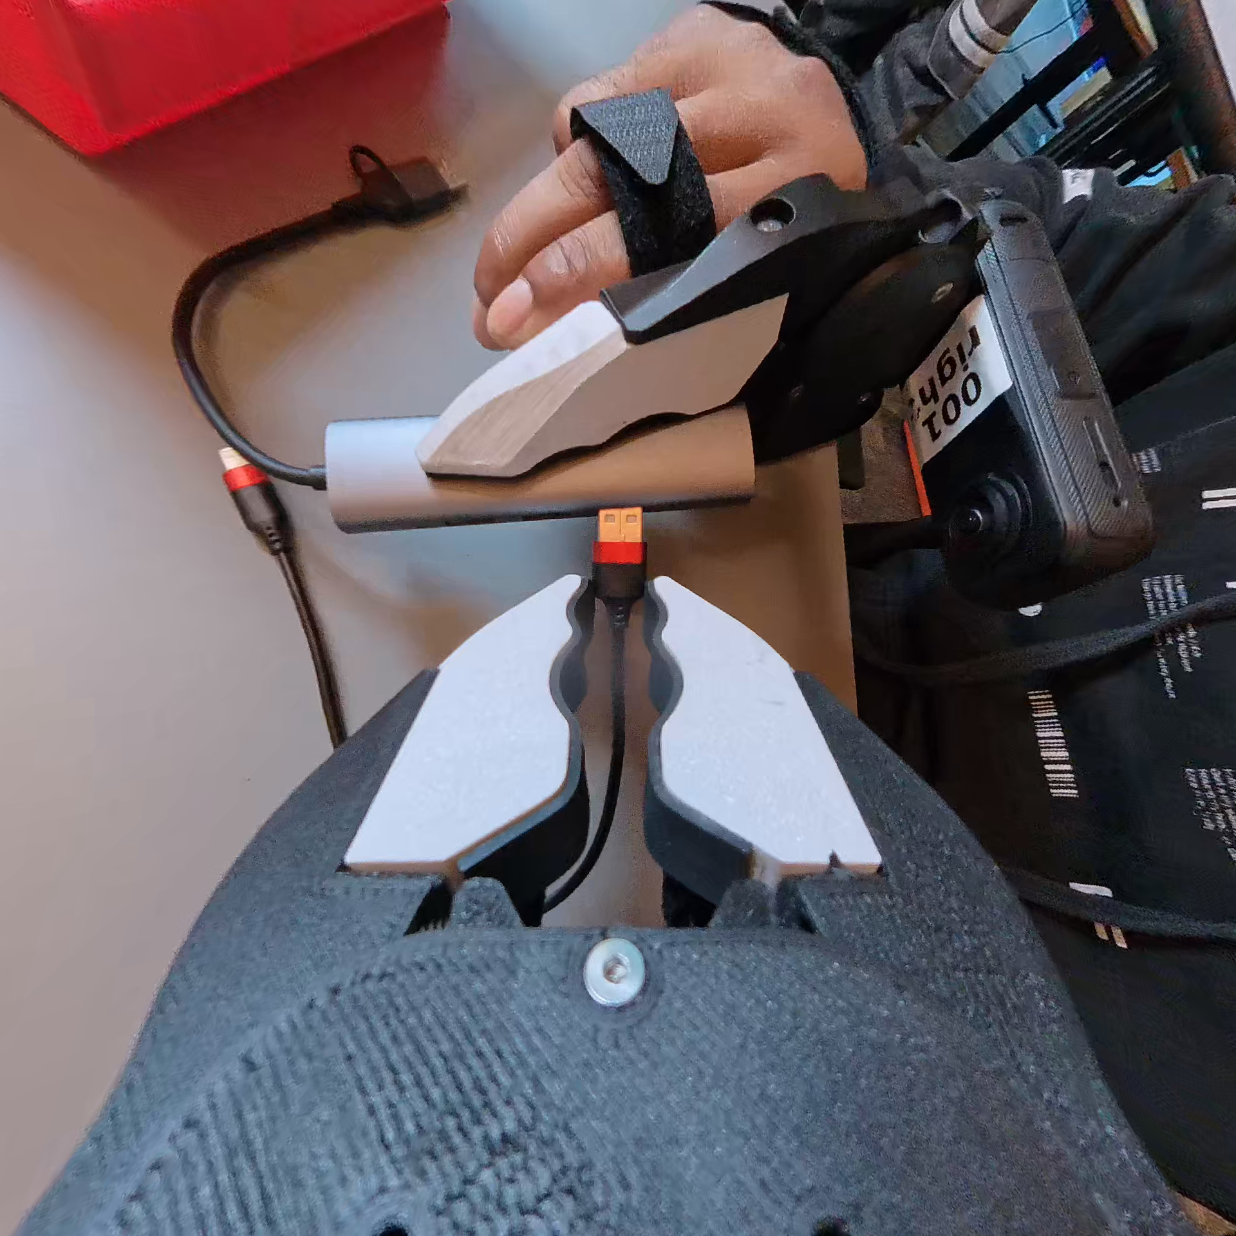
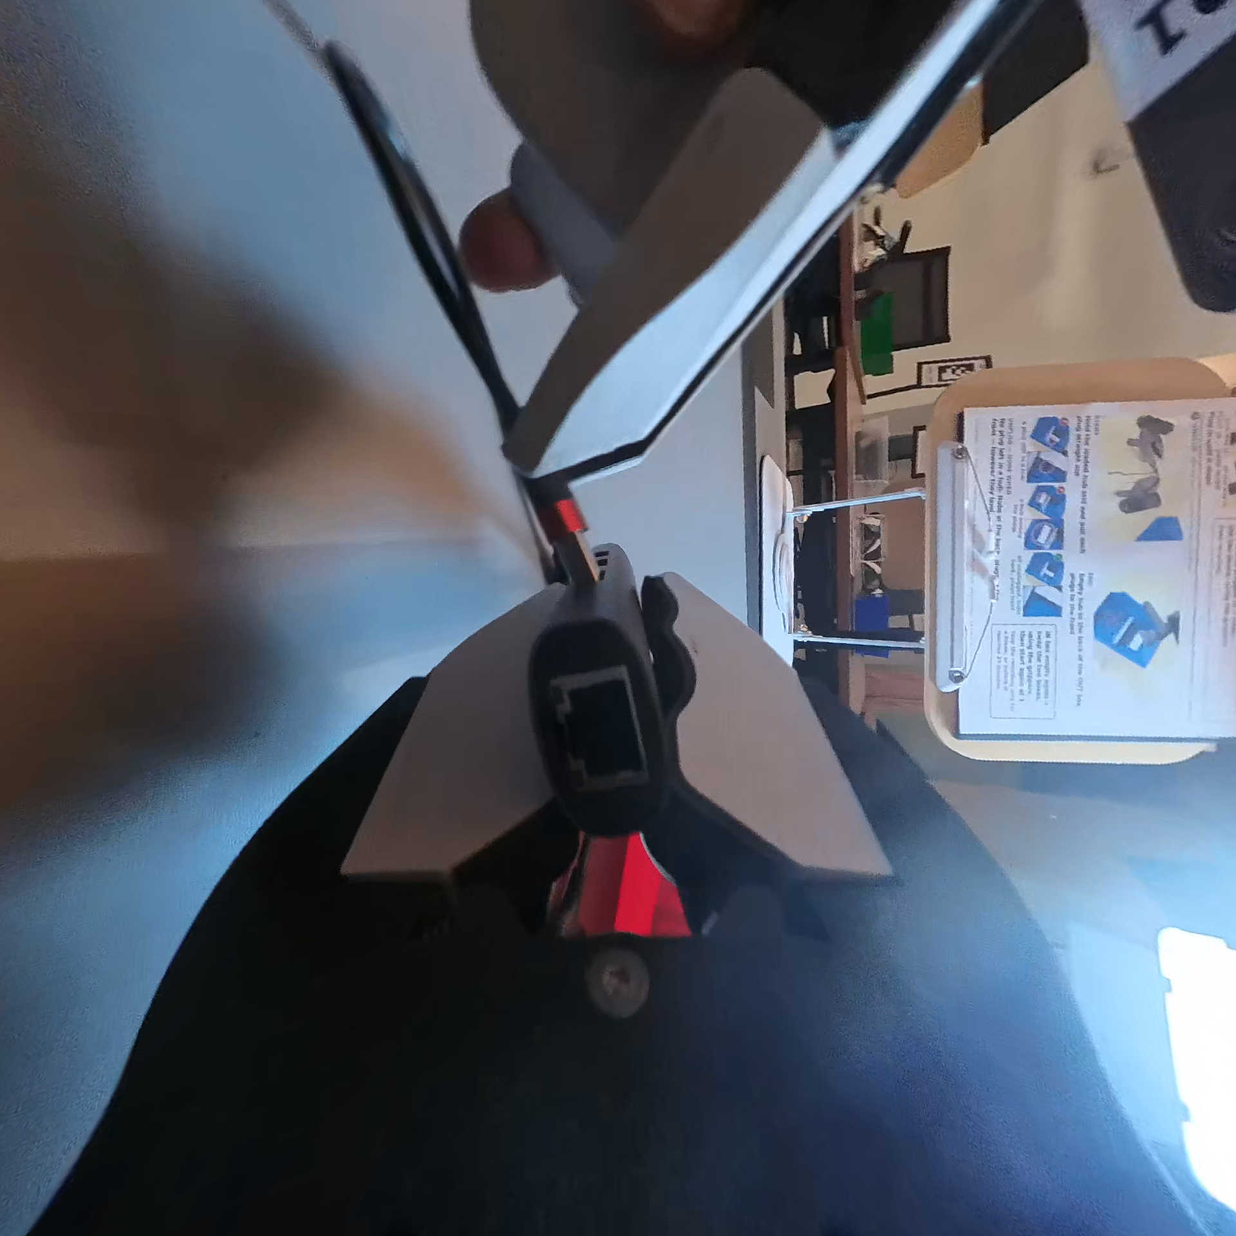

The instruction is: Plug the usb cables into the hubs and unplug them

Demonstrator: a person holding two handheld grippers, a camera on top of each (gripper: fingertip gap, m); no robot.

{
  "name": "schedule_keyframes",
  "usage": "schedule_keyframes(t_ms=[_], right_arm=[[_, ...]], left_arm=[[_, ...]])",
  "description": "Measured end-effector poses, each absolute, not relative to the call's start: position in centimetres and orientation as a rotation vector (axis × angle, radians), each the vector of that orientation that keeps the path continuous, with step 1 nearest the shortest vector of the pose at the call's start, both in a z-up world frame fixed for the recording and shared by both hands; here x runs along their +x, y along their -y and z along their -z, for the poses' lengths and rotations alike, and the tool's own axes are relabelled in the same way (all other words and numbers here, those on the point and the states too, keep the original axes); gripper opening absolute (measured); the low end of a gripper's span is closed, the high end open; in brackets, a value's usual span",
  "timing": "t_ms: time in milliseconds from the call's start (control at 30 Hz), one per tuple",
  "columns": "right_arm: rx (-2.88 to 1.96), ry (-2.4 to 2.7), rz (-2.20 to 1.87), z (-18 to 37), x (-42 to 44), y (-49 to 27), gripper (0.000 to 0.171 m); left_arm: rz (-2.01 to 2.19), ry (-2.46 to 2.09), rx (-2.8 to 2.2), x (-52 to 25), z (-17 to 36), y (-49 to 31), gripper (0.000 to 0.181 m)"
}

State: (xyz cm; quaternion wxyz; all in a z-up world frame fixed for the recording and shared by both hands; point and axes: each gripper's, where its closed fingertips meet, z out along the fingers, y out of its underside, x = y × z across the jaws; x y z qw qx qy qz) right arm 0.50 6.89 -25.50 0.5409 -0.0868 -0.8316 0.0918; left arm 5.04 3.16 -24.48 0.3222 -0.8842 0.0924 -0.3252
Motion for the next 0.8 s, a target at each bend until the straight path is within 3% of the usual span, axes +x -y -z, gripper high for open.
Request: schedule_keyframes(t_ms=[800], right_arm=[[-0.049, 2.006, -0.109, 27.0, 1.1, -5.1, 0.018]], left_arm=[[0.983, -0.128, -2.305, 6.1, 25.6, -3.0, 0.014]])
